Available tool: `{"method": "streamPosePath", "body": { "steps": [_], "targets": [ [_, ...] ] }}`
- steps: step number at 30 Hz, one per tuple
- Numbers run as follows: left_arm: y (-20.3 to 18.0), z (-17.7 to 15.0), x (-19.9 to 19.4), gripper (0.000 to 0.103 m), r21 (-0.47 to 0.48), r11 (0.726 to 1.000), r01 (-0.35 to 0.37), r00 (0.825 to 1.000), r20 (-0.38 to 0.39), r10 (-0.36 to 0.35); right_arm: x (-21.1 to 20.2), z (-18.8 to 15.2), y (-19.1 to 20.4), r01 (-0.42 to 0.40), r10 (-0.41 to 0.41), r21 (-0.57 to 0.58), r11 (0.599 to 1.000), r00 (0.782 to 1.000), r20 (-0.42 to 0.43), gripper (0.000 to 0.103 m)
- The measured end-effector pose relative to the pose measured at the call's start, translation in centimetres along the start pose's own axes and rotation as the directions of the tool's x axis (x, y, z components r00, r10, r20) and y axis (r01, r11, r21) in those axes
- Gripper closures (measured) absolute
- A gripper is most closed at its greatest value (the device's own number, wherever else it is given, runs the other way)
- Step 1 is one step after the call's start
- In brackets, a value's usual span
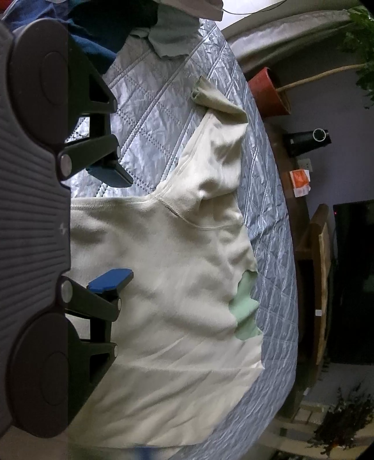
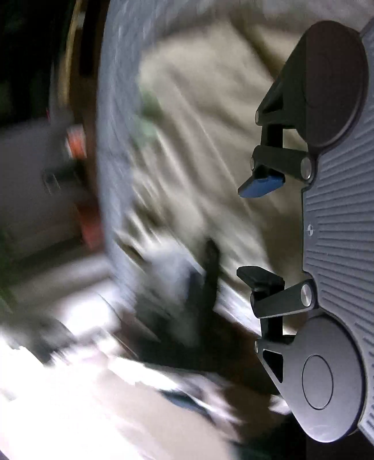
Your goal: Fold clothes
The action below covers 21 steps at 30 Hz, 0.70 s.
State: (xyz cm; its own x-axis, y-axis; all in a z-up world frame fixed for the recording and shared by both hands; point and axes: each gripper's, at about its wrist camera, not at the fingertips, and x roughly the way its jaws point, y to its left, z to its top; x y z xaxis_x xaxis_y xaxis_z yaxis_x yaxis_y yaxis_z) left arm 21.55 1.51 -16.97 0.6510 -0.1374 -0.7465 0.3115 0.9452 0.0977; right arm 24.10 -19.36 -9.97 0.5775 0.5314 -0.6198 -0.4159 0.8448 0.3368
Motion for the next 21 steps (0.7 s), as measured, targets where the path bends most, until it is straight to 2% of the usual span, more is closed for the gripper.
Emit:
{"method": "streamPosePath", "body": {
  "steps": [2,4,6,8,10,12,13,16,17,19,21],
  "targets": [
    [-0.2,0.0,-0.1,0.044,0.006,1.000,0.020,1.000,0.004,-0.020,0.1,2.0,-3.5,0.125,-0.127,0.065,0.990,0.991,0.035,0.042],
    [-0.8,-0.1,-0.2,0.044,0.030,0.999,0.045,0.999,0.005,-0.045,0.3,4.0,-6.9,0.243,-0.252,0.128,0.962,0.966,0.060,0.042],
    [-1.6,-0.3,-0.1,0.044,0.065,0.996,0.056,0.998,0.001,-0.056,2.3,5.6,-9.9,0.340,-0.344,0.105,0.935,0.939,0.023,0.043],
    [-1.9,-0.4,0.0,0.044,0.080,0.995,0.058,0.998,-0.002,-0.058,4.6,6.4,-12.1,0.395,-0.394,0.064,0.916,0.919,-0.035,0.047],
    [-2.0,-0.5,0.1,0.043,0.084,0.995,0.057,0.998,-0.005,-0.057,6.3,6.6,-13.4,0.430,-0.427,0.029,0.902,0.901,-0.073,0.049],
    [-2.1,-0.5,0.2,0.042,0.089,0.995,0.055,0.998,-0.009,-0.055,6.9,6.6,-14.1,0.416,-0.413,0.033,0.909,0.907,-0.078,0.049],
    [-2.1,-0.6,0.2,0.042,0.091,0.994,0.054,0.999,-0.010,-0.054,7.0,6.6,-14.4,0.394,-0.390,0.046,0.918,0.917,-0.080,0.048],
    [-2.6,-0.6,0.3,0.041,0.109,0.993,0.043,0.999,-0.003,-0.042,7.2,6.7,-15.4,0.340,-0.332,0.095,0.935,0.939,-0.089,0.041],
    [-2.7,-0.5,0.4,0.041,0.113,0.993,0.039,0.999,-0.001,-0.039,7.3,6.7,-15.7,0.335,-0.325,0.113,0.936,0.941,-0.092,0.056],
    [-2.7,-0.4,0.5,0.040,0.113,0.993,0.034,0.999,0.002,-0.035,7.7,6.7,-15.7,0.390,-0.382,0.078,0.918,0.919,-0.099,0.097],
    [-2.8,-0.4,0.6,0.038,0.112,0.993,0.029,1.000,0.004,-0.030,7.5,6.7,-16.1,0.410,-0.402,0.090,0.908,0.911,-0.093,0.098]
  ]
}}
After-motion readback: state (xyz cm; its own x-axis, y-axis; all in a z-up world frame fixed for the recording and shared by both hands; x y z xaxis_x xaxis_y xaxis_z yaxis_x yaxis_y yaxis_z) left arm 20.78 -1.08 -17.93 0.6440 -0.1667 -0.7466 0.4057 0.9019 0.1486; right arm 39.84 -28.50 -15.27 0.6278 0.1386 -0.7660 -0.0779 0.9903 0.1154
